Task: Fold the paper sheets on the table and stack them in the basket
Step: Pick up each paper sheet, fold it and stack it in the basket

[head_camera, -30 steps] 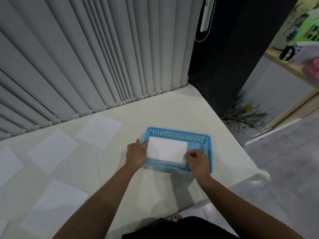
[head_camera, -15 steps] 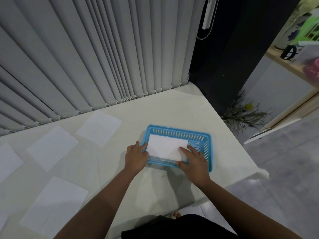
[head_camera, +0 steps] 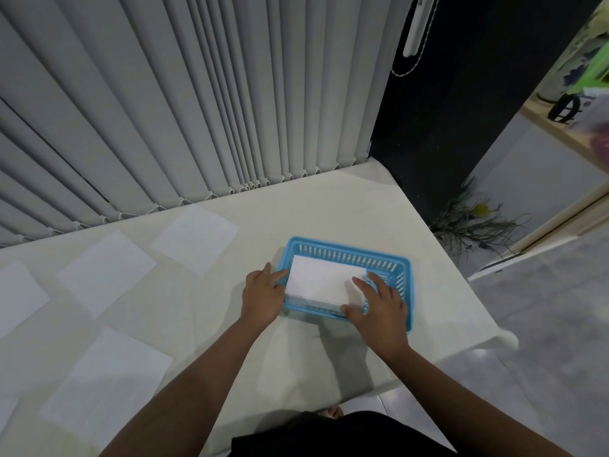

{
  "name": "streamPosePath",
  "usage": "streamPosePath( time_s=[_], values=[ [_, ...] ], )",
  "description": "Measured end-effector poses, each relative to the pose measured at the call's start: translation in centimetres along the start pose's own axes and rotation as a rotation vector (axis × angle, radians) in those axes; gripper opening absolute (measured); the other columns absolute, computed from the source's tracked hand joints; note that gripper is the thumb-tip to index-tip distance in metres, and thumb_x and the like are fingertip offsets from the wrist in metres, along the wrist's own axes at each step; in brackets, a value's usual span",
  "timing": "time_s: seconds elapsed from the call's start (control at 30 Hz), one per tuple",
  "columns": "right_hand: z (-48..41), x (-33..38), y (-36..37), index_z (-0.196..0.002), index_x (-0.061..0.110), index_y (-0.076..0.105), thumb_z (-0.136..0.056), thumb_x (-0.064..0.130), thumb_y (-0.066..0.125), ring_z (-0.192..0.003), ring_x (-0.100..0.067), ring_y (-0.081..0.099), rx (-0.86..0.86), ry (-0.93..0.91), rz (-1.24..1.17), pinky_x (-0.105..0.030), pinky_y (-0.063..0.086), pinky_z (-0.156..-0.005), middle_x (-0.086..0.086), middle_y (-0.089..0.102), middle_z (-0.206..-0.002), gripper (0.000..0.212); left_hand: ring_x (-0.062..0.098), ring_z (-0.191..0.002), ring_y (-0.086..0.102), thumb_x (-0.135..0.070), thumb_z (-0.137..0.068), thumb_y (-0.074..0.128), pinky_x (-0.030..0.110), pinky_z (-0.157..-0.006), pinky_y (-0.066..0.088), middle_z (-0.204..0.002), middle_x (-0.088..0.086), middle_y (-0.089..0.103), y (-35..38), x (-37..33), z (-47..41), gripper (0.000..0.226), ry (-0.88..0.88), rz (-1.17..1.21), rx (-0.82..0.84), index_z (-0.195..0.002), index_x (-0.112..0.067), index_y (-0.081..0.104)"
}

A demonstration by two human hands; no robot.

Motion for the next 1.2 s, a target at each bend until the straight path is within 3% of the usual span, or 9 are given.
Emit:
streamPosePath(
  time_s=[0.2,0.33,0.67,0.97,1.2],
  values=[
    [-2.3,3.9,-0.1,-0.138,0.032,0.048,-0.089,0.047,0.055,-0.142,-0.029,0.025,-0.027,-0.083,0.045,-0.047,0.018,-0.115,0.002,0.027,-0.158,0.052,0.018,-0.136,0.034,-0.005,-0.09,0.04,0.036,-0.113,0.032,-0.143,-0.004,0.049,-4.4,1.9,-0.3,0.042,-0.04,0.189,-0.219,-0.123,-0.024,0.058],
    [-4.6,8.7,1.3,-0.133,0.029,0.055,-0.088,0.036,0.058,-0.138,-0.03,0.032,-0.009,-0.195,0.009,-0.045,0.023,-0.113,0.001,0.034,-0.155,0.046,0.022,-0.127,0.042,-0.007,-0.09,0.044,0.034,-0.104,0.036,-0.134,-0.002,0.055,-7.3,4.3,-1.3,0.038,-0.084,0.174,-0.268,-0.122,-0.021,0.058],
    [-13.0,23.8,8.6,-0.137,0.03,0.05,-0.092,0.033,0.048,-0.135,-0.024,0.034,0.213,-0.452,0.226,-0.036,0.028,-0.11,0.004,0.036,-0.154,0.045,0.027,-0.126,0.043,-0.024,-0.093,0.046,0.039,-0.1,0.039,-0.133,0.006,0.054,-14.1,13.9,-5.7,0.036,-0.341,-0.021,-0.208,-0.129,-0.022,0.05],
    [-19.3,33.6,16.4,-0.14,0.024,0.045,-0.091,0.027,0.044,-0.131,-0.028,0.037,0.381,-0.543,0.388,-0.037,0.033,-0.103,0.0,0.042,-0.149,0.049,0.026,-0.129,0.041,-0.029,-0.092,0.049,0.038,-0.101,0.038,-0.135,0.005,0.052,-18.3,18.9,-12.1,0.04,-0.367,-0.157,-0.209,-0.131,-0.022,0.048],
    [-21.3,36.4,20.8,-0.136,0.018,0.046,-0.09,0.022,0.045,-0.125,-0.03,0.041,0.433,-0.577,0.43,-0.04,0.036,-0.099,-0.006,0.045,-0.141,0.046,0.027,-0.127,0.043,-0.037,-0.089,0.054,0.038,-0.101,0.038,-0.134,0.007,0.051,-18.3,19.7,-15.6,0.048,-0.381,-0.23,-0.245,-0.132,-0.018,0.045]
  ],
)
Point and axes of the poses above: each hand's wrist, its own z-axis away from the middle knuckle, its own y-axis out of the palm, x = y × z, the point moved 9 cm from there along -z, towards the middle knuckle
